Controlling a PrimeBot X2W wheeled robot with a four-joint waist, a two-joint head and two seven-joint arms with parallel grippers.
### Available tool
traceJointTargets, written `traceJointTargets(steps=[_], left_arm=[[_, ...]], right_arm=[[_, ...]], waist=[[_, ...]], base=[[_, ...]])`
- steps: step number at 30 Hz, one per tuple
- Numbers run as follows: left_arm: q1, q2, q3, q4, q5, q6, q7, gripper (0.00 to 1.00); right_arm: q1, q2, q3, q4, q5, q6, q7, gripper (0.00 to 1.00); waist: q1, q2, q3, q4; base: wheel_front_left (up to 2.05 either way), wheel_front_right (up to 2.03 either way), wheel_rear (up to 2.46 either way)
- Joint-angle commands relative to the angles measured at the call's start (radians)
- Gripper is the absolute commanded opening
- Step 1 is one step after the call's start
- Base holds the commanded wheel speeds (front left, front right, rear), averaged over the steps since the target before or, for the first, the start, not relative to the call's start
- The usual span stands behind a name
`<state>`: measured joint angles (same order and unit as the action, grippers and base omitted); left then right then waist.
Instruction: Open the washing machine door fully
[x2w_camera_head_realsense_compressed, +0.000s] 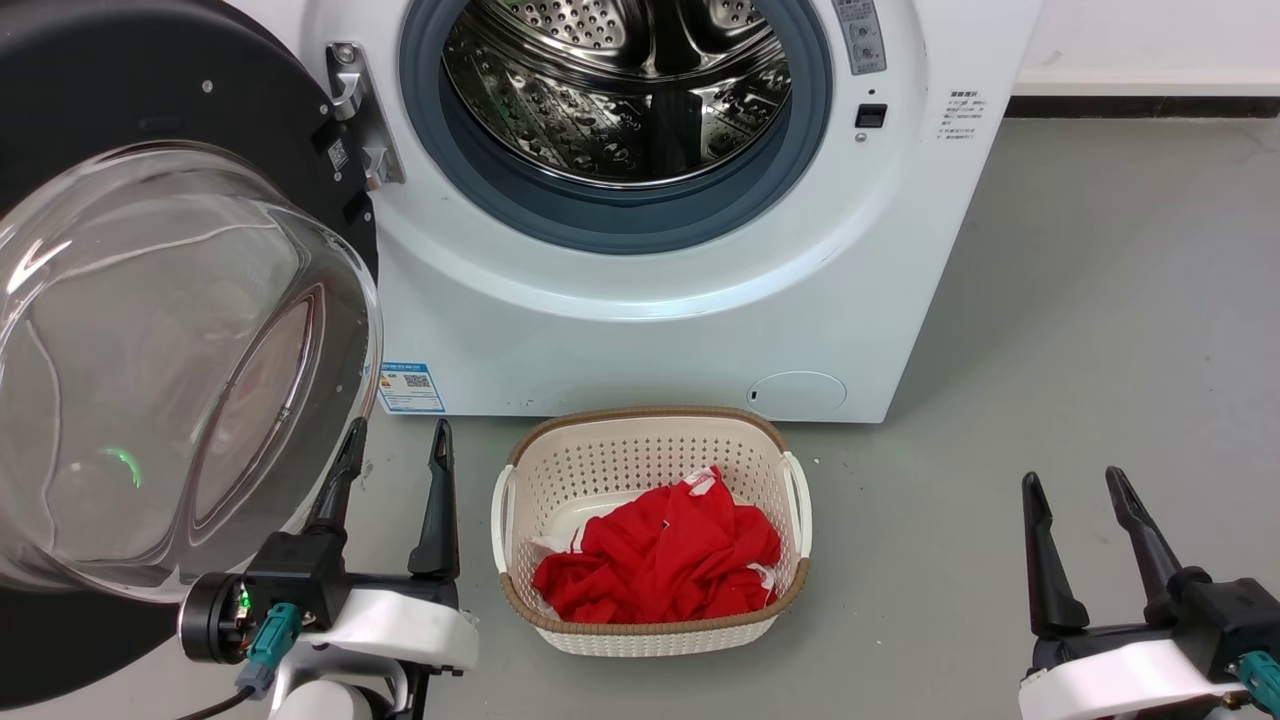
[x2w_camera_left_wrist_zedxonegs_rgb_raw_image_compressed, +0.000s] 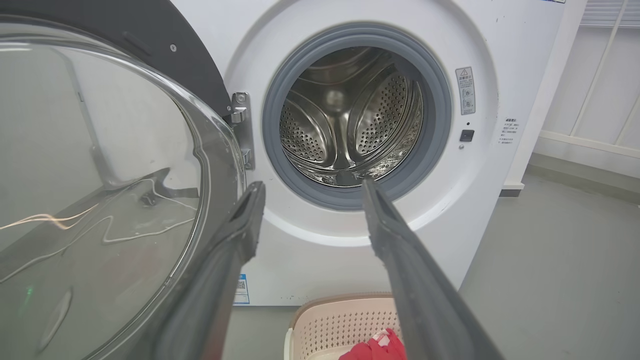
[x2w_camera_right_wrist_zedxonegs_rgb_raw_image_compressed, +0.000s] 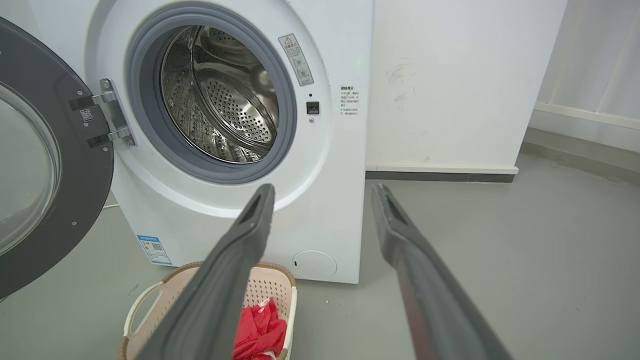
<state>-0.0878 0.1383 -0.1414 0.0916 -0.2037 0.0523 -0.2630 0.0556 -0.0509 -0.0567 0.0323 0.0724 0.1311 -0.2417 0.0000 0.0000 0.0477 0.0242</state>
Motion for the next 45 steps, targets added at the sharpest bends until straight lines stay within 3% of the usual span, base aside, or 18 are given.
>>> traceJointTargets(steps=[1, 10, 11, 14, 45], left_arm=[[0.004, -0.004, 0.003, 0.002, 0.007, -0.005, -0.002, 1.0], [0.005, -0.008, 0.006, 0.006, 0.014, -0.01, -0.002, 1.0], [0.0, -0.007, 0.006, 0.005, 0.009, -0.008, 0.0, 0.0], [0.012, -0.012, 0.003, 0.029, 0.005, -0.009, 0.001, 0.0], [-0.004, -0.04, 0.099, 0.075, -0.525, -0.075, 0.142, 0.0]], right_arm=[[-0.016, 0.002, -0.001, 0.002, 0.003, -0.001, -0.005, 1.0], [-0.016, 0.002, -0.002, 0.005, 0.006, -0.001, -0.005, 1.0], [0.0, 0.0, -0.001, 0.004, 0.006, 0.0, -0.001, 0.0], [0.013, 0.0, 0.002, 0.027, 0.008, 0.0, 0.002, 0.0], [-0.056, -0.021, 0.008, 0.093, 0.607, 0.0, 0.111, 0.0]], waist=[[0.0, 0.0, -0.001, 0.0], [0.0, 0.0, 0.002, 0.0], [0.0, 0.0, 0.002, 0.0], [0.0, 0.0, 0.003, 0.0], [0.0, 0.0, -0.009, -0.006]], base=[[0.0, 0.0, 0.0], [0.0, 0.0, 0.0], [0.0, 0.0, 0.0], [0.0, 0.0, 0.0], [0.0, 0.0, 0.0]])
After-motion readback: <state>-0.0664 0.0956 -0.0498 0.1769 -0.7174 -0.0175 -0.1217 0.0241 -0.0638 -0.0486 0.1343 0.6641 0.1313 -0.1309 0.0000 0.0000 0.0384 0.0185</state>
